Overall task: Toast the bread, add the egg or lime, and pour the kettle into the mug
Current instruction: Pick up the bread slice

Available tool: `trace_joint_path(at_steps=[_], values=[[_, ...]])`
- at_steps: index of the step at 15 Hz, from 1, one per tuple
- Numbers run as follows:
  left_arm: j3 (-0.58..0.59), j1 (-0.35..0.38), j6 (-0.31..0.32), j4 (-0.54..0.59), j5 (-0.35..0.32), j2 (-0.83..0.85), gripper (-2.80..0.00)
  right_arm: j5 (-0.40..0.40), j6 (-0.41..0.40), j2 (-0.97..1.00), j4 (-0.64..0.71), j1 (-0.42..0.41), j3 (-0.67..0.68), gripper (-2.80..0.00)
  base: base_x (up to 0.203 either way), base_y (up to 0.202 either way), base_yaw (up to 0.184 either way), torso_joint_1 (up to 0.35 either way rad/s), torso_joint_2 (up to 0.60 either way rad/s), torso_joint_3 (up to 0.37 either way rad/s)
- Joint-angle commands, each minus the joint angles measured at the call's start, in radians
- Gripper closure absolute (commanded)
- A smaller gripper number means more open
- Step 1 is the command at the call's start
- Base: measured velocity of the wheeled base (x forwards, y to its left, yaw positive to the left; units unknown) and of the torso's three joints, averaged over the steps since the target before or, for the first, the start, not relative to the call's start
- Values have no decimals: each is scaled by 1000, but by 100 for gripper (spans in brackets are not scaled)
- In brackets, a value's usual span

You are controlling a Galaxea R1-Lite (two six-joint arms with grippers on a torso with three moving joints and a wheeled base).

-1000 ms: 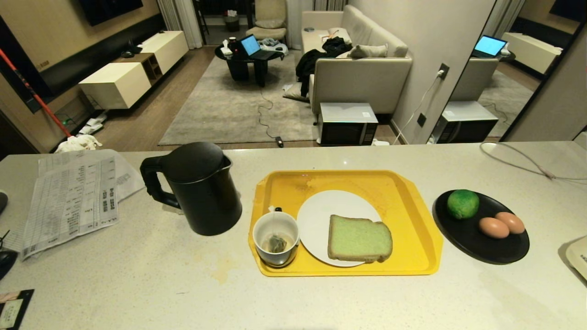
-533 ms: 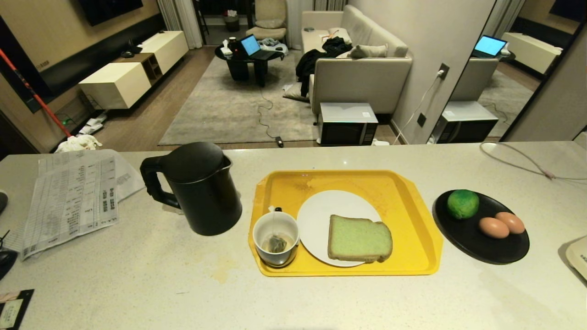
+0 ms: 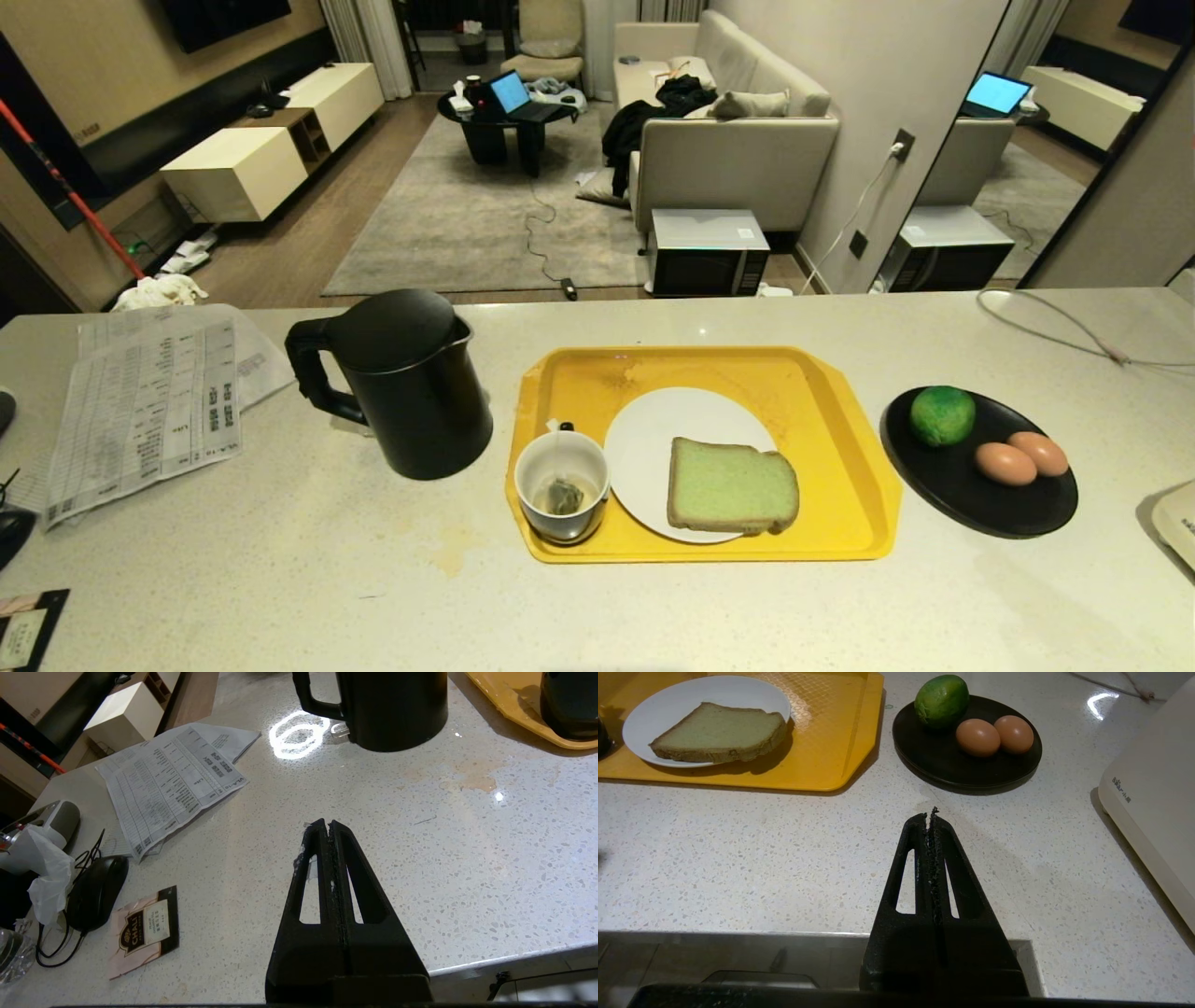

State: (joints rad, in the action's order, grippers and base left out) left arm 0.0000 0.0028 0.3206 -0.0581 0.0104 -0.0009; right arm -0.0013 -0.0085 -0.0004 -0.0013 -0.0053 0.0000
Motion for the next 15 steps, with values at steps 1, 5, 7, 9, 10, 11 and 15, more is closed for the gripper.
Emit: trace_joint_path(at_steps=[1,5,7,9,10,11,15], values=[[0,0,1,0,0,-1,0,1,-2,0,0,-1,3,0,0,0,0,0,0,0],[0,0,1,0,0,-1,0,3,-5,0,-2,-1,3,0,0,0,0,0,0,0],[0,0,1,0,0,-1,0,7,-8,0,-2,-1,3,0,0,0,0,0,0,0],[0,0,1,-1,0,-1,0,7,-8,0,-2,-1,3,0,0,0,0,0,0,0],[0,0,1,0,0,-1,0,6,-8,0,-2,0,3,0,0,0,0,0,0,0],[0,0,1,0,0,-1,0,4,-7,0,-2,-1,3,0,0,0,0,0,0,0],[0,0,1,0,0,-1,0,3,-5,0,-2,-1,3,0,0,0,0,0,0,0]])
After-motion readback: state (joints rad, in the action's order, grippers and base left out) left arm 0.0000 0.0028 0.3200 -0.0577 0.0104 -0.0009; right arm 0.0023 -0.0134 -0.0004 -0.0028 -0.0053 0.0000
